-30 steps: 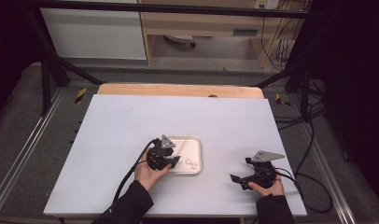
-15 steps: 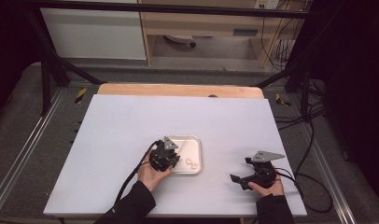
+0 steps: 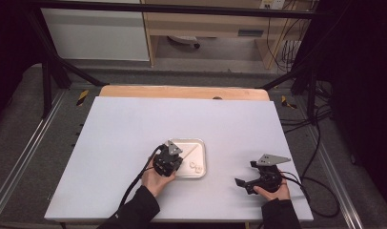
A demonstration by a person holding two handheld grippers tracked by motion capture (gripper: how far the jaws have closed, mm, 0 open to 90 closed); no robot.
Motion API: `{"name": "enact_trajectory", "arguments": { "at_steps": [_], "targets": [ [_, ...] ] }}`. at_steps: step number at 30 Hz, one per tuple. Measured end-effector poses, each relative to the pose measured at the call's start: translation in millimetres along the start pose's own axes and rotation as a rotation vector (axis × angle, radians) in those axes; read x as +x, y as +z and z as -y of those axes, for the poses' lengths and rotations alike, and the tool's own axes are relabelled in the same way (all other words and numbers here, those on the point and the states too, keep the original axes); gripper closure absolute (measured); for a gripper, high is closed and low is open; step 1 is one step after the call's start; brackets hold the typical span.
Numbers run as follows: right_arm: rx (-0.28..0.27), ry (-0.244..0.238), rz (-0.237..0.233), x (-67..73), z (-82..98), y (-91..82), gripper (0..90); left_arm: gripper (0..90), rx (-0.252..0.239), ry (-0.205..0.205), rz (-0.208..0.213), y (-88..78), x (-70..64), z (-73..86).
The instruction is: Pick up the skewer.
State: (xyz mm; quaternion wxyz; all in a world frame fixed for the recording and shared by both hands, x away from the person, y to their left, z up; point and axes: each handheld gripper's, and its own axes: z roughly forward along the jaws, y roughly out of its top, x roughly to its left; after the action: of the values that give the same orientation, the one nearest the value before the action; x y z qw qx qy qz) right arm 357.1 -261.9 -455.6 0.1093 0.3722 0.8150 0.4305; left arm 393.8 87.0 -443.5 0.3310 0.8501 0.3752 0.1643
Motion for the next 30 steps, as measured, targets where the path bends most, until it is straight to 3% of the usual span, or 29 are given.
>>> {"name": "enact_trajectory", "arguments": {
  "at_steps": [12,21,30],
  "targets": [
    [0.0,-0.002,0.0,0.1,0.1,0.2,0.8,88.4,-0.024,-0.018,0.006,-3.3,0.7,3.9],
    [-0.001,-0.003,0.003,0.3,-0.1,-0.2,0.8,88.5,-0.085,-0.016,0.031,-20.7,3.0,3.8],
    [0.0,-0.005,0.005,1.1,-0.6,0.2,0.8,88.5,-0.094,0.005,0.063,-35.3,8.2,6.6]
  ]
}}
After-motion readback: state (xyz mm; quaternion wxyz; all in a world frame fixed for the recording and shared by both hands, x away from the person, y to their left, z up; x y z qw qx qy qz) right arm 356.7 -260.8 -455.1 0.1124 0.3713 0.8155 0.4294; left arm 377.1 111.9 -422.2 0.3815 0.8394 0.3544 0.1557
